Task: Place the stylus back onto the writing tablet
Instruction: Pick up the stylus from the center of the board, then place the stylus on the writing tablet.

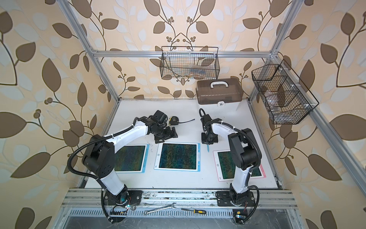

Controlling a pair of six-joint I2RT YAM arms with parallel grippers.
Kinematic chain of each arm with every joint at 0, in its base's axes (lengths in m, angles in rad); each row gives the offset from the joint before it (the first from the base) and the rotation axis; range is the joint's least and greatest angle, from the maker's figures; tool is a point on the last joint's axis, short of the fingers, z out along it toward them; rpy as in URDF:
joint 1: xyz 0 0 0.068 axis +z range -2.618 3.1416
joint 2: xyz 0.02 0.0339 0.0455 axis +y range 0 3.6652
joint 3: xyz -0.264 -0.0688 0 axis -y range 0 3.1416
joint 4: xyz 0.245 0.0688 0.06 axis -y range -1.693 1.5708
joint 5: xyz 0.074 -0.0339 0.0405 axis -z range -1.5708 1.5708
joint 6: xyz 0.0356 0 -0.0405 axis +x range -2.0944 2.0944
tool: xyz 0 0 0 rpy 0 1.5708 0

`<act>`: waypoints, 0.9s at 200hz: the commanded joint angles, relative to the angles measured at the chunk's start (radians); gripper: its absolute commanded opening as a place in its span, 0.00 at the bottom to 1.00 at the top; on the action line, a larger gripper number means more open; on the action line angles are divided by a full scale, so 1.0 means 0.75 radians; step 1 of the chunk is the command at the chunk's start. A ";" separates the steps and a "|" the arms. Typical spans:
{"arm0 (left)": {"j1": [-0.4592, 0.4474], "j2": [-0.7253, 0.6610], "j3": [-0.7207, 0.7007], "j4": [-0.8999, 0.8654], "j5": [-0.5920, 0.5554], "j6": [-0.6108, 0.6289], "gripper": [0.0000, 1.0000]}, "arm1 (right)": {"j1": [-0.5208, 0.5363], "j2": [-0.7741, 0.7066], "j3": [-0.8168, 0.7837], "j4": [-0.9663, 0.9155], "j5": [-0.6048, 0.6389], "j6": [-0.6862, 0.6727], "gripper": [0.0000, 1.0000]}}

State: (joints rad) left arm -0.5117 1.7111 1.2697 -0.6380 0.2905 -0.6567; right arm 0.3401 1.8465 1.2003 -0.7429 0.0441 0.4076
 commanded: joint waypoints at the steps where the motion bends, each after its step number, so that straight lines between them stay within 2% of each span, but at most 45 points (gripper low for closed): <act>1: -0.010 -0.011 -0.013 0.005 0.026 0.008 0.99 | 0.019 -0.052 -0.028 -0.034 -0.012 0.024 0.08; 180: -0.009 -0.036 -0.038 -0.009 -0.007 0.026 0.99 | 0.230 -0.181 -0.112 -0.044 -0.081 0.167 0.09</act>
State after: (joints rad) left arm -0.5117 1.7111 1.2522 -0.6323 0.2863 -0.6544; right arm 0.4900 1.7454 1.1378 -0.7570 -0.0013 0.4957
